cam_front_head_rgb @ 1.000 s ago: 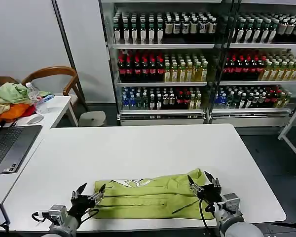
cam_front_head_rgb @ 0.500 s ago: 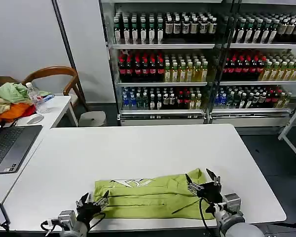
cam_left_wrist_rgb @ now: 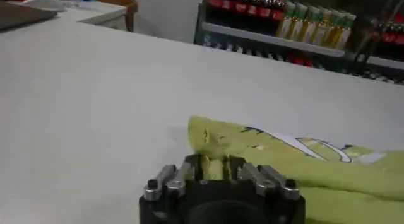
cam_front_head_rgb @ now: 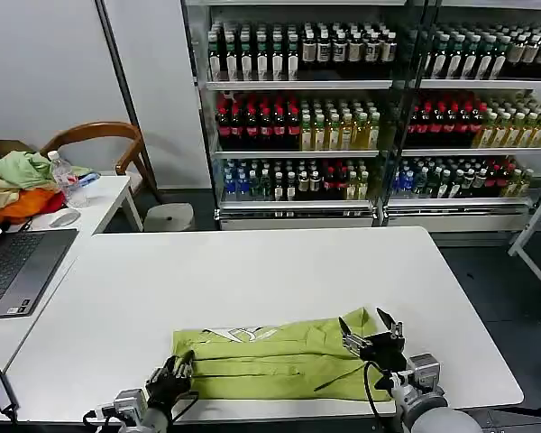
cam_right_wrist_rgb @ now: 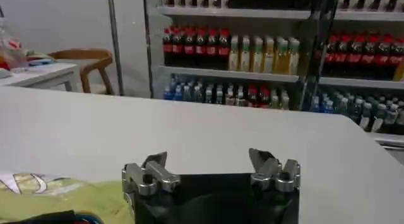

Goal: Fold and organize the clothes.

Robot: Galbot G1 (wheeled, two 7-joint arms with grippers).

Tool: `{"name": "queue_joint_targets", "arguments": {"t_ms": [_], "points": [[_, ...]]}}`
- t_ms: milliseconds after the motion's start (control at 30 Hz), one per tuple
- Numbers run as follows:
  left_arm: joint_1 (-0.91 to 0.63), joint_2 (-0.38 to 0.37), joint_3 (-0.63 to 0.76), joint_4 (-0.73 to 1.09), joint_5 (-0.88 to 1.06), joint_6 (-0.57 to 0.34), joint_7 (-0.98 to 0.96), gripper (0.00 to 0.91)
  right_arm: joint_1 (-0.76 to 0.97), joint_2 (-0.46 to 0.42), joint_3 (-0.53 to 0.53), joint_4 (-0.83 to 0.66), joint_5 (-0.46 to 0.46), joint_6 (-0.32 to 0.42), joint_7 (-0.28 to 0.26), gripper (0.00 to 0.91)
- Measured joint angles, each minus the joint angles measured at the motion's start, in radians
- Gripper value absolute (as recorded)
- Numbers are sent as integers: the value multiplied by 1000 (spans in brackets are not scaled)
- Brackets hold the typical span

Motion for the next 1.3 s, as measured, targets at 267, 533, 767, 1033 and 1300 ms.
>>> {"name": "queue_joint_targets", "arguments": {"t_ms": [267, 533, 767, 1033, 1300], "points": [[-10, -14, 5, 5, 27, 1, 24, 40, 1, 1, 4, 2, -3, 0, 0, 907], [1, -1, -70, -20, 73, 37, 55, 40, 8, 2, 4, -1, -3, 0, 0, 907], [10, 23, -217, -25, 90, 84, 81, 40, 13, -3, 9, -4, -3, 0, -1, 907], [29, 70, -402, 5, 124, 138, 112, 30, 22, -3, 3, -10, -3, 1, -2, 907], [25, 93, -452, -46, 177, 186, 139, 40, 21, -2, 6, -8, -6, -1, -3, 907]]}}
